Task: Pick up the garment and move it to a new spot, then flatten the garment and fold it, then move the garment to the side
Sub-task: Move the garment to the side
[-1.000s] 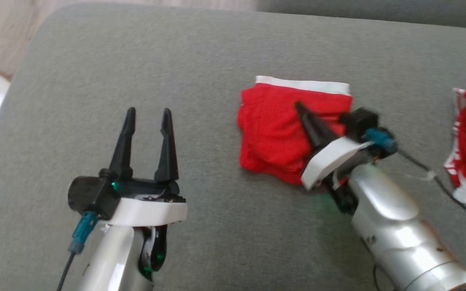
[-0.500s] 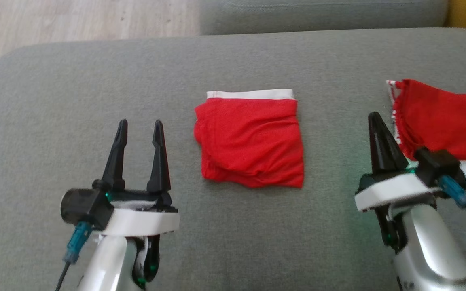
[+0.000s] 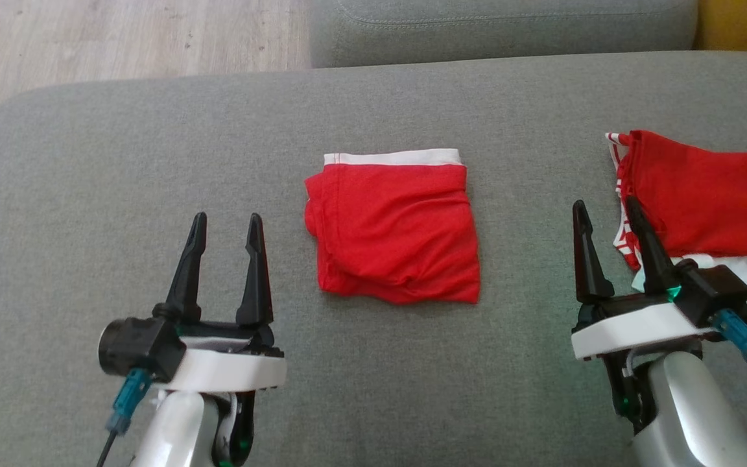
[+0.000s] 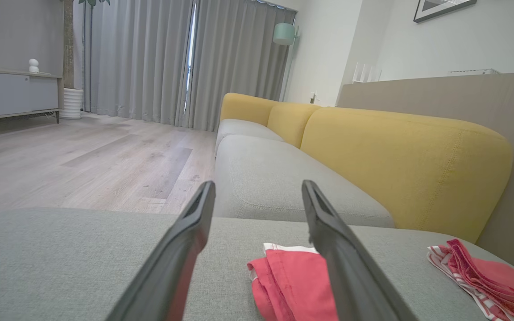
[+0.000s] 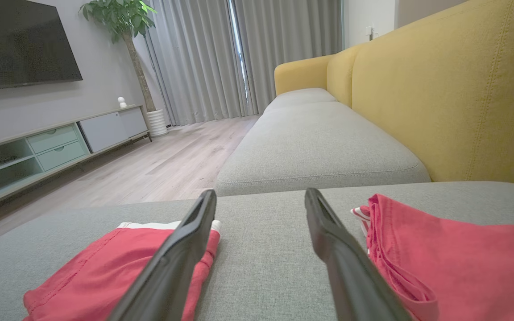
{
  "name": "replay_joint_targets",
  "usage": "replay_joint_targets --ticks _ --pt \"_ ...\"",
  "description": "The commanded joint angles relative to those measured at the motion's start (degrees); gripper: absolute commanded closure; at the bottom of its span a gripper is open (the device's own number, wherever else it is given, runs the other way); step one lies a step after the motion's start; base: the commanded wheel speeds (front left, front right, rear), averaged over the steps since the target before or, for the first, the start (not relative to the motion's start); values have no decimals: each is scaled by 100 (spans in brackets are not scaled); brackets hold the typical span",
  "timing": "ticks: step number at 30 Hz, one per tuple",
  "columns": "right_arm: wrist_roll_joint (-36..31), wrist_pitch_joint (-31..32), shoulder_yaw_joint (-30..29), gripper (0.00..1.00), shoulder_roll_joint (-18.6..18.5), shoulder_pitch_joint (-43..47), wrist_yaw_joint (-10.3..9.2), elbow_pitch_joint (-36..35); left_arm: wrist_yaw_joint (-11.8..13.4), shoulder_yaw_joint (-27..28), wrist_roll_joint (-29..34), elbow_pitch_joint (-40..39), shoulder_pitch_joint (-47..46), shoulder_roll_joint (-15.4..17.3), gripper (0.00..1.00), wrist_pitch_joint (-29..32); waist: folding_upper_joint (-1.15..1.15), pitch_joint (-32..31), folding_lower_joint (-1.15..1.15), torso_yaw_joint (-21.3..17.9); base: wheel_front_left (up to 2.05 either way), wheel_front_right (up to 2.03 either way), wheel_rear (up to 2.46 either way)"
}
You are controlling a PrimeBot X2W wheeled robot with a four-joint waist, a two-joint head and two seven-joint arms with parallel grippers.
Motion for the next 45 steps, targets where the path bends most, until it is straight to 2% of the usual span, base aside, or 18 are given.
replay_joint_targets --ticks 1,13,19,32,41,42,43,45 --pt "4 -43 95 0 32 -91 39 -203 5 215 48 -181 -119 33 0 -54 0 7 0 16 0 0 0" --pt "-198 33 69 0 32 -189 39 3 -12 62 17 -204 -223 33 0 -54 0 243 0 214 0 0 0" --pt "-178 508 449 0 32 -732 39 639 5 -100 -38 -221 -407 33 0 -54 0 587 0 452 0 0 0" --pt "1182 1325 1150 0 32 -1716 39 2320 45 -284 -104 -169 -574 33 0 -54 0 830 0 889 0 0 0" --pt "1329 1434 1760 0 32 -2110 39 3031 57 -299 -123 -171 -601 33 0 -54 0 857 0 915 0 0 0" --pt "1318 1419 1817 28 32 -2141 39 3074 51 -313 -132 -164 -605 33 0 -54 0 858 0 910 0 0 0" --pt "1298 1386 1875 96 32 -2176 39 3104 43 -328 -139 -158 -612 33 0 -54 0 861 0 901 0 0 0" --pt "1214 1285 1979 100 32 -2242 39 3150 43 -344 -139 -154 -618 33 0 -54 0 857 0 867 0 0 0"
